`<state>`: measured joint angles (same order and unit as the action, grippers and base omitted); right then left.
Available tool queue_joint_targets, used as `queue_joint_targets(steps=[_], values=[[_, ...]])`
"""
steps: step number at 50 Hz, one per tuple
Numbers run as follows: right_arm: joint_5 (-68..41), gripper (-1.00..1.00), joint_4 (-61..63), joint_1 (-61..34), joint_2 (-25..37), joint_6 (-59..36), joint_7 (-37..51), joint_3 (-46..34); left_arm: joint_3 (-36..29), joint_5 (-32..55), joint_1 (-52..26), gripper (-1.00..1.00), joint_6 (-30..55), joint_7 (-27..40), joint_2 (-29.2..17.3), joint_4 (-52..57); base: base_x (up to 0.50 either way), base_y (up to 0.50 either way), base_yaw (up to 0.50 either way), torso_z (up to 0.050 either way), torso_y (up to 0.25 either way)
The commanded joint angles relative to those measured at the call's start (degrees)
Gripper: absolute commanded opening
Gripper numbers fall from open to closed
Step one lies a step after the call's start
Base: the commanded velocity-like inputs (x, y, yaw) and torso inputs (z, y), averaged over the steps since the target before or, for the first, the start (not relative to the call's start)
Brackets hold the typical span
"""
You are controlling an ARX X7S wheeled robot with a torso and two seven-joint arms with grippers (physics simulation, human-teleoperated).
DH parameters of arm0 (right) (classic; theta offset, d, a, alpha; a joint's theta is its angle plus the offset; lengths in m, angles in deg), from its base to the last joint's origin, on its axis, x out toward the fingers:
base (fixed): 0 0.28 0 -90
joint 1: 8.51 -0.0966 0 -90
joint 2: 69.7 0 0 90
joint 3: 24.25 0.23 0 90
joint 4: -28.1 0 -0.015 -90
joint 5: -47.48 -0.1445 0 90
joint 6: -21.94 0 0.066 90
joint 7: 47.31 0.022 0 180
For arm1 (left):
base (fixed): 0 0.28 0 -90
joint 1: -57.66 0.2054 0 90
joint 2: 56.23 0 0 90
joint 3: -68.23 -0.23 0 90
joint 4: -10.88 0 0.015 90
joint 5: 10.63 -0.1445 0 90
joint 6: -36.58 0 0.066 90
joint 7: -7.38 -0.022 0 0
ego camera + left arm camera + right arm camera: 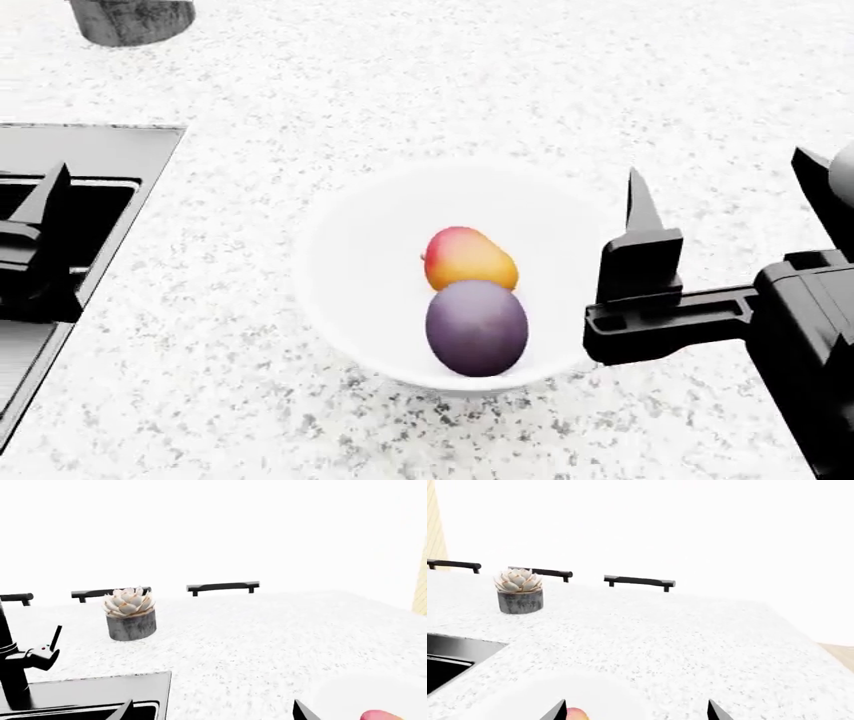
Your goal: Pick the eggplants and mangos from the sink and place them in one bowl. Place the bell pepper in the other bowl. Then turn off the sink faucet.
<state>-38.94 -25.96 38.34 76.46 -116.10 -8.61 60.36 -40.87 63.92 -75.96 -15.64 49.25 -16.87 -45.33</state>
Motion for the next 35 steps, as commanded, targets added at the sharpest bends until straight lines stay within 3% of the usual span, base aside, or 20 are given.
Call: queue_joint_targets(steps=[1,17,35], values=[[1.9,1.0,1.7,4.4,0.0,2.4,0.0,2.3,0.1,-0.3,-0.9,1.0,0.5,0.0,0.5,-0.7,-0.5,0.31,0.0,0.0,0.0],[1.7,1.0,3.9,6.6,1.2,2.9,1.4,3.7,0.6,-0.5,-0.5,1.0,-0.1,-1.0,0.1,-1.1,-0.39,0.44,0.0,0.0,0.0],[3.3,1.0,4.5,9.2,1.3,3.8,0.5,4.3,0.8,-0.8,0.7,1.0,-0.7,-1.0,-0.2,-1.0,-0.08,0.5,0.0,0.0,0.0]])
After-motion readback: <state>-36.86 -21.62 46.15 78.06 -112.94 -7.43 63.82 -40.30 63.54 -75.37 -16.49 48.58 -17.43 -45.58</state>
